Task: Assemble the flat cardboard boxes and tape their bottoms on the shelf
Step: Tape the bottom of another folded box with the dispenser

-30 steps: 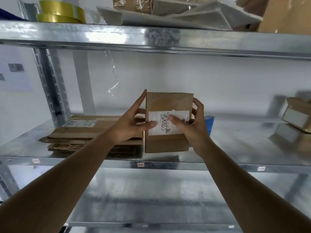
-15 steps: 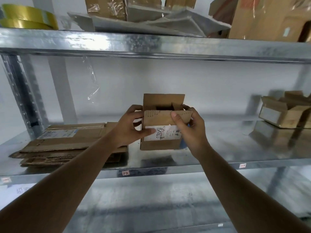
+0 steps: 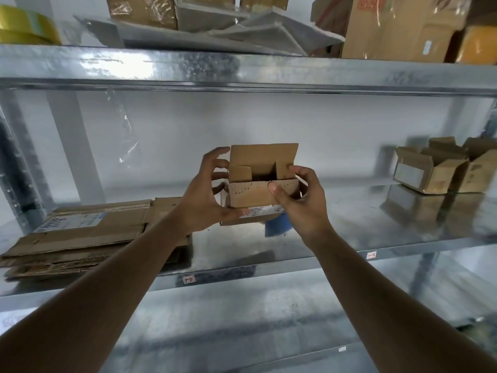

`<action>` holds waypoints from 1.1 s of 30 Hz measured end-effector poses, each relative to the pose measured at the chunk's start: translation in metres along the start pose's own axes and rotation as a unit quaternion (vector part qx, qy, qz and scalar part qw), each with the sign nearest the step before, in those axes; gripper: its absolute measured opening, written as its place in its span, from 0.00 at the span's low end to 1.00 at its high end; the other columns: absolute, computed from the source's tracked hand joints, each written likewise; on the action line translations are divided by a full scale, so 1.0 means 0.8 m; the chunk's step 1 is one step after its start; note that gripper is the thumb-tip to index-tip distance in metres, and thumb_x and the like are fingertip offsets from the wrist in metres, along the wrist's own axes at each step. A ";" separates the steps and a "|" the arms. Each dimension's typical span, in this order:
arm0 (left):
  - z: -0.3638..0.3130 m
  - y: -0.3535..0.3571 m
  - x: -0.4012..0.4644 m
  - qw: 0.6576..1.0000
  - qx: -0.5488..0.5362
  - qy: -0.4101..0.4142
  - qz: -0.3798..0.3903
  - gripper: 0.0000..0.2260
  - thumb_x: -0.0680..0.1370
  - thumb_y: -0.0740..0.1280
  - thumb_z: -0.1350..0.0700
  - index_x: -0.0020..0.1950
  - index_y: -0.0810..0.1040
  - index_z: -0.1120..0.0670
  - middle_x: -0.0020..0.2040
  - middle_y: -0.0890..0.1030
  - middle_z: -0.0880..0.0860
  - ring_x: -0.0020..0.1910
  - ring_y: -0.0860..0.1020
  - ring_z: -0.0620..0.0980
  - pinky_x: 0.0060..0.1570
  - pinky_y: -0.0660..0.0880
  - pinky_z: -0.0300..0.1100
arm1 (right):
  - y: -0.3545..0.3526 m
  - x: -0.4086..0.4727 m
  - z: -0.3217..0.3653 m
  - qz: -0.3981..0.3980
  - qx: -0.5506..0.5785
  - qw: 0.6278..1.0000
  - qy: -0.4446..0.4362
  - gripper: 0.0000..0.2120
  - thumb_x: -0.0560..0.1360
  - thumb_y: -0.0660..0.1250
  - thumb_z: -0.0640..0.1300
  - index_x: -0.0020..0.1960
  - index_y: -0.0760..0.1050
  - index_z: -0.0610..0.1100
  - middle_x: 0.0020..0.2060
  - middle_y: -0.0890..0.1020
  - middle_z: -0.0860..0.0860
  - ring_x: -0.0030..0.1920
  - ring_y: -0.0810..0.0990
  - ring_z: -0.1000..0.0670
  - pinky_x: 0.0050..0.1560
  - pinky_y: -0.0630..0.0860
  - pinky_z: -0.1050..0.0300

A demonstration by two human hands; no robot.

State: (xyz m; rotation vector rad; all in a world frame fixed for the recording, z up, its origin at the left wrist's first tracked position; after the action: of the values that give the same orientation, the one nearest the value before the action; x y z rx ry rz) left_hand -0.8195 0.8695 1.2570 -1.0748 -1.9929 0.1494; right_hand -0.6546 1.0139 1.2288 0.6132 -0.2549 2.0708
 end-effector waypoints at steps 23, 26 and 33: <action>-0.056 0.017 -0.016 0.986 0.031 0.163 -0.033 0.28 0.71 0.81 0.61 0.70 0.79 0.59 0.69 0.72 0.55 0.70 0.75 0.53 0.59 0.82 0.45 | -0.044 -0.017 0.034 -0.076 -0.137 0.980 -0.120 0.10 0.80 0.70 0.39 0.59 0.86 0.48 0.64 0.77 0.51 0.59 0.76 0.69 0.65 0.78 0.58; -0.055 0.019 -0.018 0.986 0.026 0.161 -0.034 0.29 0.70 0.81 0.59 0.70 0.79 0.60 0.70 0.72 0.55 0.71 0.75 0.51 0.61 0.81 0.45 | -0.048 -0.020 0.037 -0.089 -0.137 0.978 -0.130 0.12 0.81 0.69 0.38 0.59 0.85 0.50 0.65 0.77 0.52 0.60 0.75 0.68 0.67 0.78 0.54; -0.041 0.028 -0.010 0.985 0.029 0.167 -0.022 0.28 0.71 0.80 0.54 0.70 0.80 0.58 0.67 0.73 0.52 0.68 0.77 0.52 0.58 0.83 0.45 | -0.055 -0.022 0.029 -0.115 -0.138 0.976 -0.124 0.10 0.80 0.72 0.41 0.57 0.86 0.52 0.62 0.78 0.55 0.61 0.78 0.65 0.65 0.79 0.52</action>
State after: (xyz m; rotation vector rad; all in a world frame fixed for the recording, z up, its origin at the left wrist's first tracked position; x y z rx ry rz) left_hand -0.7794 0.8692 1.2626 -0.9502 -1.6979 0.0013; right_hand -0.6020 1.0154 1.2371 0.6941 -0.5788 1.6978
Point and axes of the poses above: each hand's wrist, its own x-axis towards the middle knuckle, its own y-axis out of the palm, z = x × y, the point moved 10 cm from there along x, towards the middle knuckle
